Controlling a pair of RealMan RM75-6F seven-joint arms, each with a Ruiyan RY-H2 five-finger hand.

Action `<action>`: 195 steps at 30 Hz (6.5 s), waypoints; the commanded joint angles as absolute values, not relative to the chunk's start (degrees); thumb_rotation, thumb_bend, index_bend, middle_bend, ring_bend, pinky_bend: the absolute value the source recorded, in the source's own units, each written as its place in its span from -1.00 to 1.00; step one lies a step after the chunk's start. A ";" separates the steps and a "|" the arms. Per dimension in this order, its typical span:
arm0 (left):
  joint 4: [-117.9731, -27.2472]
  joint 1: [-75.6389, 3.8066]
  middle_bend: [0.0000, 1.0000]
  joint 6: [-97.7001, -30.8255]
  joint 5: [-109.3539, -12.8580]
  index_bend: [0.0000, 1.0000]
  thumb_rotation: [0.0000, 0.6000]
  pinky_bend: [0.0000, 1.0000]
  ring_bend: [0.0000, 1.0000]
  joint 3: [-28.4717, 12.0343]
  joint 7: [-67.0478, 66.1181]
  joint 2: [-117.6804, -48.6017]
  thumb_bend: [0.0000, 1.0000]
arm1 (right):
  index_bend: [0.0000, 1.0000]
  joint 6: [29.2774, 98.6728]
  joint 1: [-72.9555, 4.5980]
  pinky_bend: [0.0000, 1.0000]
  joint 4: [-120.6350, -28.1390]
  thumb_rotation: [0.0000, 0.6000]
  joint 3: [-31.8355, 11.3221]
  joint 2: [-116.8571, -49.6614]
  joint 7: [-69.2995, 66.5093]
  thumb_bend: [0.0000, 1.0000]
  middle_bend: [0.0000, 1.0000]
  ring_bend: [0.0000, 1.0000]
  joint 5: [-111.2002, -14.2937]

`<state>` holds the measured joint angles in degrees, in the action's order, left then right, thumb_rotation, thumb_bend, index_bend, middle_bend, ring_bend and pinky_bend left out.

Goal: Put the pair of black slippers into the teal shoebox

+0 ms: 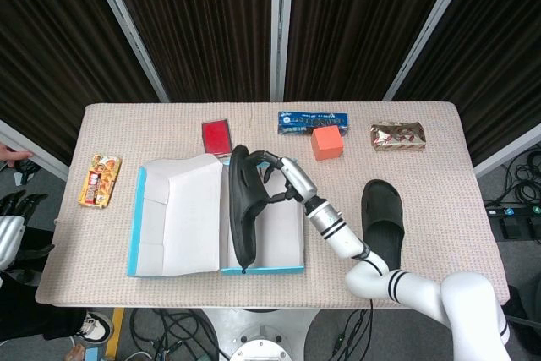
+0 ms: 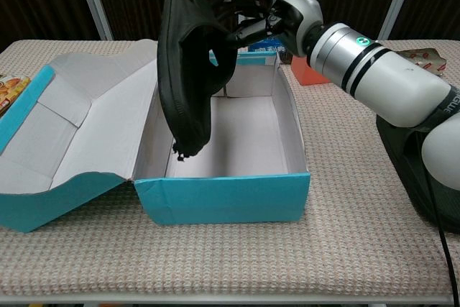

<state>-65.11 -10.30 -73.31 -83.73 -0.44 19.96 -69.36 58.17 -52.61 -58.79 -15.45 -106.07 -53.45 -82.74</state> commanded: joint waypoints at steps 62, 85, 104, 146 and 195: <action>-59.17 -10.62 -0.70 -70.20 -82.85 -0.76 1.00 -0.85 -0.96 -0.96 26.21 -71.11 -0.75 | 0.23 43.10 -60.05 0.05 -45.75 1.00 -15.82 -114.49 -38.27 -0.55 -0.01 -0.29 -77.51; -58.29 -10.43 -0.70 -69.79 -82.69 -0.76 1.00 -0.85 -0.96 -0.92 27.01 -71.53 -0.75 | -0.09 39.99 -60.29 -0.24 -47.72 1.00 -14.67 -112.53 -34.50 -0.80 -0.18 -0.53 -77.81; -59.12 -10.62 -0.70 -69.43 -82.69 -0.76 1.00 -0.85 -0.96 -0.94 26.17 -71.36 -0.75 | -0.76 38.29 -59.34 -0.63 -58.11 1.00 -13.48 -103.83 -35.04 -1.00 -0.69 -1.00 -79.03; -65.24 -12.79 -0.70 -68.18 -84.85 -0.76 1.00 -0.85 -0.96 0.20 25.01 -69.53 -0.75 | -0.86 30.23 -69.01 -0.61 -89.81 1.00 17.33 -62.56 11.78 -0.97 -0.80 -0.99 -18.65; -63.60 -12.91 -0.70 -65.52 -83.39 -0.76 1.00 -0.85 -0.96 0.78 27.65 -70.17 -0.75 | -0.50 38.52 -68.68 -0.36 -89.35 1.00 17.41 -72.01 23.97 -0.86 -0.45 -0.66 -15.90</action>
<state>-63.58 -12.90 -65.54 -83.40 0.77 27.66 -70.19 38.35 -68.88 -89.41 17.69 -71.87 24.08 -16.14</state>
